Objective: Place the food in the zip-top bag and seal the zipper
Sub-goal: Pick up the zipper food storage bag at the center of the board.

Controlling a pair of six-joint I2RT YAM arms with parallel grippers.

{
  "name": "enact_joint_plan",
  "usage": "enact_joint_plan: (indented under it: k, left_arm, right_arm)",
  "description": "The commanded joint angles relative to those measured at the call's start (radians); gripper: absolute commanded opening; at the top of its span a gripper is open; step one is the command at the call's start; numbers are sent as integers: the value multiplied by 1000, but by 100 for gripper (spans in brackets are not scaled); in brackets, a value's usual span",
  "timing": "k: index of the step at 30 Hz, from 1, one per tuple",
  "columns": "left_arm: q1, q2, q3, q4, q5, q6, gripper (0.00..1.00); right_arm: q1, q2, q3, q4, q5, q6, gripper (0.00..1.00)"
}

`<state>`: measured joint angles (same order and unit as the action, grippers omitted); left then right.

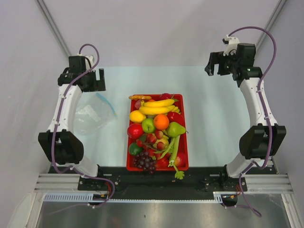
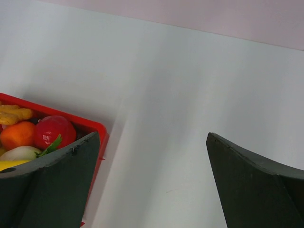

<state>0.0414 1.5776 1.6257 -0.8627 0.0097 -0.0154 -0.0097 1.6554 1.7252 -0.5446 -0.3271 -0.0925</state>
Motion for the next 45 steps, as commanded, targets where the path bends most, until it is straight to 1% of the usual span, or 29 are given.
enact_joint_plan:
  k: [1, 3, 4, 5, 7, 10, 15, 21, 32, 33, 35, 36, 41, 42, 44, 45]
  left_arm:
    - [-1, 18, 28, 42, -67, -15, 100]
    - [-20, 13, -10, 89, -184, -101, 100]
    - [-32, 21, -15, 114, -280, -115, 99]
    - [-66, 51, -13, 120, -322, -130, 100]
    - [-97, 97, 8, 107, -394, -168, 100]
    - [-123, 203, 66, 56, -433, -221, 100]
    - [-127, 326, 141, 13, -424, -293, 100]
    - [-133, 459, 194, -19, -412, -320, 99]
    - [-133, 605, 235, -24, -435, -327, 91]
    - [-130, 619, 238, -21, -433, -327, 87]
    - [-129, 628, 240, -18, -433, -327, 84]
    - [-126, 636, 241, -18, -433, -324, 78]
    - [-115, 641, 224, -18, -455, -313, 59]
    - [-110, 638, 220, -16, -453, -311, 51]
    - [-103, 624, 212, -18, -450, -308, 38]
    - [-97, 618, 209, -19, -450, -305, 26]
  right_arm:
    - [17, 3, 56, 2, 8, -49, 100]
    - [39, 17, 66, -9, 23, -50, 100]
    - [43, 18, 70, -11, 25, -50, 100]
    - [48, 23, 70, -12, 29, -52, 100]
    - [56, 29, 74, -20, 33, -61, 100]
    - [76, 47, 103, -49, 55, -75, 100]
    - [102, 47, 94, -44, 89, -81, 100]
    - [119, 46, 70, -35, 126, -105, 100]
    - [128, 61, 62, -37, 154, -127, 100]
    - [128, 61, 63, -37, 155, -130, 100]
    - [128, 61, 62, -38, 168, -136, 100]
    - [128, 61, 60, -38, 174, -136, 100]
    - [128, 57, 48, -32, 192, -135, 100]
    - [128, 57, 48, -32, 192, -135, 100]
    - [128, 56, 47, -34, 188, -131, 100]
    - [128, 55, 48, -34, 188, -128, 100]
